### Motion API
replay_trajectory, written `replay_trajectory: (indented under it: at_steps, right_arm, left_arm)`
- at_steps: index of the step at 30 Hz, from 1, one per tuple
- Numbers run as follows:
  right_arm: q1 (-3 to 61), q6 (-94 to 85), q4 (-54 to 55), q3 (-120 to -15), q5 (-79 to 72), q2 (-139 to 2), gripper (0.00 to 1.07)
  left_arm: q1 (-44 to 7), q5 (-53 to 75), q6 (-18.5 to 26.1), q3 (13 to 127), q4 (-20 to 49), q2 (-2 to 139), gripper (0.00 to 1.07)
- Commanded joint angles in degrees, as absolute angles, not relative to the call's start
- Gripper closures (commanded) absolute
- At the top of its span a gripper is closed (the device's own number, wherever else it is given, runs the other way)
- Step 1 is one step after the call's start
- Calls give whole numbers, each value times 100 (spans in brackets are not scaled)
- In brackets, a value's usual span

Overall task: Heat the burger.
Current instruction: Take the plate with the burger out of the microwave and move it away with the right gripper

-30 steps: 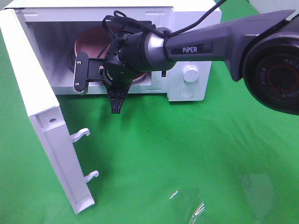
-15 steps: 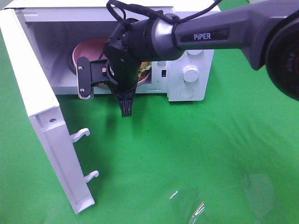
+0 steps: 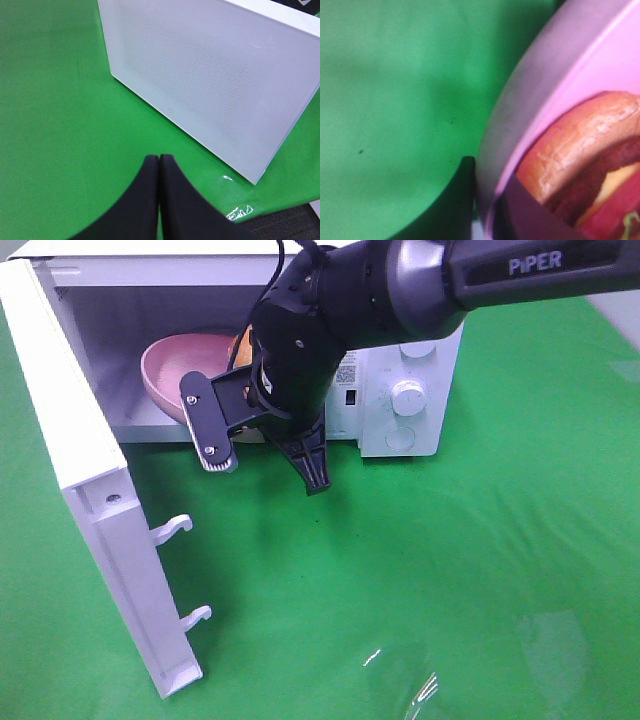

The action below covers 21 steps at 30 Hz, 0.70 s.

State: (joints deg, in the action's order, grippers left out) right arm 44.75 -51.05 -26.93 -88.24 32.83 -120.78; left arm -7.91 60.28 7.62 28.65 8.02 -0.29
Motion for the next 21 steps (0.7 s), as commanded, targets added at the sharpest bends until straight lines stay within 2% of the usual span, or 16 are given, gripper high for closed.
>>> replay_trajectory:
  at_steps: [1, 6, 21]
  right_arm:
    - [4418, -5329, -2882, -8600, 3466, -11723, 107]
    - [4418, -5907, -2865, -8044, 3478, -11207, 107]
    - [4418, -6148, -2865, -6165, 3266, -9626, 107]
  left_arm:
    - [-768, 5959, 762, 2848, 802, -166, 106]
    - [-768, 5959, 762, 2848, 802, -166, 106]
    - [-768, 5959, 762, 2848, 802, -166, 106]
